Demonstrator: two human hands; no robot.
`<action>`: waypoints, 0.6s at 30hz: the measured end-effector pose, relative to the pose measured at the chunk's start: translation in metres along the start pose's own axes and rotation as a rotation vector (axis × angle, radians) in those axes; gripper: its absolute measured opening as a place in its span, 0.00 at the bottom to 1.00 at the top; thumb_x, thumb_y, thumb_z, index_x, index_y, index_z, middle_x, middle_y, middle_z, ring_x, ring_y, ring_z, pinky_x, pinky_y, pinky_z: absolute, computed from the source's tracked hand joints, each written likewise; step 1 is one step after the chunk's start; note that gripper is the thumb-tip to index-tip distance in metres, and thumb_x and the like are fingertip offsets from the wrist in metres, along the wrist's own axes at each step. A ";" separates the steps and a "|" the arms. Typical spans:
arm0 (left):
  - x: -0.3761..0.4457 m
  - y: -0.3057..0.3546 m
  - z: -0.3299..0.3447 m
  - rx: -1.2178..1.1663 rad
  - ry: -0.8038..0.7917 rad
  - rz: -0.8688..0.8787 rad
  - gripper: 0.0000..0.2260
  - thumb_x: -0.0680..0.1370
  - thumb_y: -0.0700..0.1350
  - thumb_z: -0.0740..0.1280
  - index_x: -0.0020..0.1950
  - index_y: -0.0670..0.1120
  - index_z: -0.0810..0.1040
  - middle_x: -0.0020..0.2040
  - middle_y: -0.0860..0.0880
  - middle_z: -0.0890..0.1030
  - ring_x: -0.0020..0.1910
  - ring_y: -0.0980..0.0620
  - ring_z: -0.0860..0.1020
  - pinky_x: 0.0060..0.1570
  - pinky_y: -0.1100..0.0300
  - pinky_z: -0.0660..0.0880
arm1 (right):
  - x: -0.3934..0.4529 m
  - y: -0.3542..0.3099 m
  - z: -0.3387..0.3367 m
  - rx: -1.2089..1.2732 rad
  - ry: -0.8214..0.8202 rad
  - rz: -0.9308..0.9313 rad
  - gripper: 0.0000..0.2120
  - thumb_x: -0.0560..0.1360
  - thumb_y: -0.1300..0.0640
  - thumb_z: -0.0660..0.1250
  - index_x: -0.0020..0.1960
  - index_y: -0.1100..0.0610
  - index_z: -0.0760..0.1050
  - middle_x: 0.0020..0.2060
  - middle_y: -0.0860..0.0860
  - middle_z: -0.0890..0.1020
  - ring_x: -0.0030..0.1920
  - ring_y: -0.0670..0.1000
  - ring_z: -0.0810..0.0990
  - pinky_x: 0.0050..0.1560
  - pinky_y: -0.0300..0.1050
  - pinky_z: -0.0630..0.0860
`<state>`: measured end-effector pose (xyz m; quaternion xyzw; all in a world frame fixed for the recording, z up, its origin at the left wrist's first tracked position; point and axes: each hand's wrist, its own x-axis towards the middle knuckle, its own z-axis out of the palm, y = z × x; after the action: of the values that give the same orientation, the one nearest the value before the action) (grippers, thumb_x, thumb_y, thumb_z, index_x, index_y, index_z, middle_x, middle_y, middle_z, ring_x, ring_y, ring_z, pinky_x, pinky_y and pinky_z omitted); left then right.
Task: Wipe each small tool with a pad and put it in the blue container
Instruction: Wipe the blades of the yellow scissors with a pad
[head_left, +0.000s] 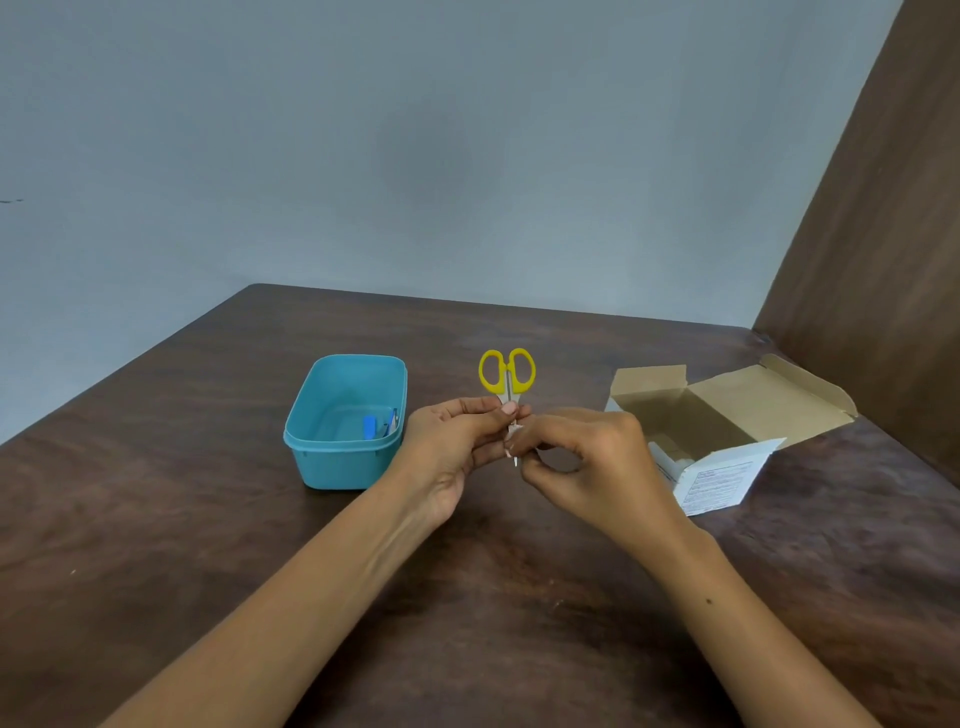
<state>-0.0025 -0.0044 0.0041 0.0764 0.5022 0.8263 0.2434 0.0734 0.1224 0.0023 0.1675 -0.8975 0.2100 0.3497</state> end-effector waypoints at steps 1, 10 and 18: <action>0.000 0.000 -0.001 -0.008 -0.001 0.003 0.15 0.73 0.32 0.67 0.59 0.29 0.73 0.35 0.44 0.85 0.33 0.53 0.84 0.32 0.63 0.80 | -0.001 0.000 -0.001 0.009 -0.035 -0.002 0.05 0.66 0.64 0.70 0.38 0.55 0.81 0.36 0.46 0.84 0.38 0.44 0.82 0.38 0.45 0.79; 0.002 -0.003 0.000 -0.017 0.014 0.026 0.09 0.73 0.32 0.68 0.52 0.33 0.76 0.33 0.45 0.84 0.33 0.53 0.84 0.32 0.63 0.80 | 0.001 0.002 0.000 0.001 0.024 0.028 0.05 0.67 0.64 0.71 0.40 0.55 0.82 0.37 0.47 0.85 0.40 0.45 0.83 0.40 0.42 0.79; 0.003 -0.005 -0.001 -0.087 0.003 0.026 0.12 0.74 0.33 0.67 0.57 0.31 0.74 0.39 0.42 0.84 0.36 0.51 0.84 0.40 0.59 0.82 | 0.003 0.002 -0.002 0.263 0.104 0.373 0.08 0.64 0.68 0.73 0.36 0.55 0.84 0.32 0.49 0.85 0.34 0.43 0.83 0.39 0.34 0.79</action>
<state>-0.0037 -0.0013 -0.0012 0.0710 0.4652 0.8505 0.2352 0.0721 0.1248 0.0053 0.0317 -0.8586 0.3944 0.3259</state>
